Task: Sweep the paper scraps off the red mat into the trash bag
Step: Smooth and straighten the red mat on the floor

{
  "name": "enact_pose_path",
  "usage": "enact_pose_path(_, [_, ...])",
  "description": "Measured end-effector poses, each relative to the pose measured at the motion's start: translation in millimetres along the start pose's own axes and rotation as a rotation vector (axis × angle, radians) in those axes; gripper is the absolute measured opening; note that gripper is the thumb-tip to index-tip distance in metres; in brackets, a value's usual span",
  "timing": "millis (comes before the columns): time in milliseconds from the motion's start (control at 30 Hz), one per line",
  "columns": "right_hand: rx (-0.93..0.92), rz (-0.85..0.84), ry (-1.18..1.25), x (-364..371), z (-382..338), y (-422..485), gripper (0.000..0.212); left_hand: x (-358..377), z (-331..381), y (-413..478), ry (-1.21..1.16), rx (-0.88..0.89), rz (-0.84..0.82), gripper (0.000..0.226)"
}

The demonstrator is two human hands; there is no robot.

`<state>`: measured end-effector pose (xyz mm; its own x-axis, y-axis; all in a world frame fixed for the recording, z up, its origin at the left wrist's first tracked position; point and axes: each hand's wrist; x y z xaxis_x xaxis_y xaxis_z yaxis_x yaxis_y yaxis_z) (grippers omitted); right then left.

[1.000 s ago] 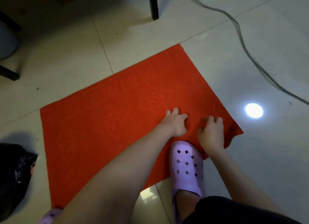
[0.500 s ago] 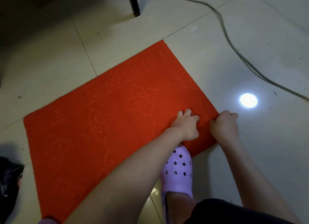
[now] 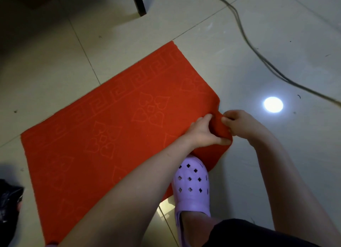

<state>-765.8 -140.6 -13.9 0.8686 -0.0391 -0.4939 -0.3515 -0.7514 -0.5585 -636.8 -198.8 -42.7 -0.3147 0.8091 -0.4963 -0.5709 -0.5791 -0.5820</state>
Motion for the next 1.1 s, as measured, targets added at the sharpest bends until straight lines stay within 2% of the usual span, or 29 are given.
enact_pose_path(67, [-0.049,-0.035,0.003,-0.4,-1.8,-1.5,0.028,4.0,1.1,-0.7,-0.247,-0.038,0.043,0.066])
enact_pose_path(200, [-0.077,-0.057,0.096,6.1,4.5,-5.1,0.015,13.3,-2.4,4.8,-0.315,-0.119,0.111,0.031])
enact_pose_path(267, [-0.041,0.120,0.120,15.0,14.4,-8.2,0.006,14.4,-3.1,6.7,-0.286,-0.116,0.153,0.028])
enact_pose_path(333, [0.018,0.331,0.022,20.4,22.1,-14.3,0.011,12.4,-4.8,6.4,-0.228,-0.105,0.208,0.032])
enact_pose_path(400, [0.031,0.324,-0.046,26.5,27.6,-20.1,0.016,12.0,-9.2,6.0,-0.249,-0.095,0.225,0.033])
enact_pose_path(500, [-0.002,0.257,0.111,45.3,34.2,-22.6,0.020,11.9,-14.6,5.8,-0.331,-0.085,0.185,0.014])
enact_pose_path(667, [0.010,0.268,0.255,59.2,41.3,-12.3,0.025,9.4,-14.8,3.0,-0.369,-0.092,0.195,0.010])
enact_pose_path(800, [-0.037,0.367,0.368,58.1,42.9,-16.3,0.017,10.2,-11.1,1.4,-0.382,0.003,0.053,0.012])
enact_pose_path(867, [-0.060,0.484,0.328,56.0,45.7,-20.2,0.024,12.3,-7.9,-2.0,-0.277,0.086,-0.012,0.025])
enact_pose_path(967, [0.074,0.655,0.110,44.6,53.3,-26.8,0.020,17.4,-2.2,-8.2,0.140,0.219,-0.083,0.044])
enact_pose_path(1067, [0.219,0.665,-0.069,38.6,67.3,-31.4,0.032,22.7,2.9,-13.8,0.610,0.282,-0.196,0.057])
enact_pose_path(1100, [0.200,0.677,-0.132,39.7,70.1,-33.0,0.033,23.5,4.2,-15.7,0.703,0.273,-0.221,0.061])
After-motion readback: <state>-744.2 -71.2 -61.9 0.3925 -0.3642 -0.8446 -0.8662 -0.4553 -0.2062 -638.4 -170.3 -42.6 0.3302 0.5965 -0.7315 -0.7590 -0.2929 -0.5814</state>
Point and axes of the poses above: each hand's wrist, its own y-axis towards the middle knuckle, its own x-axis out of the palm, z = x × y, and after that the axes turned 2 degrees about z, right-handed
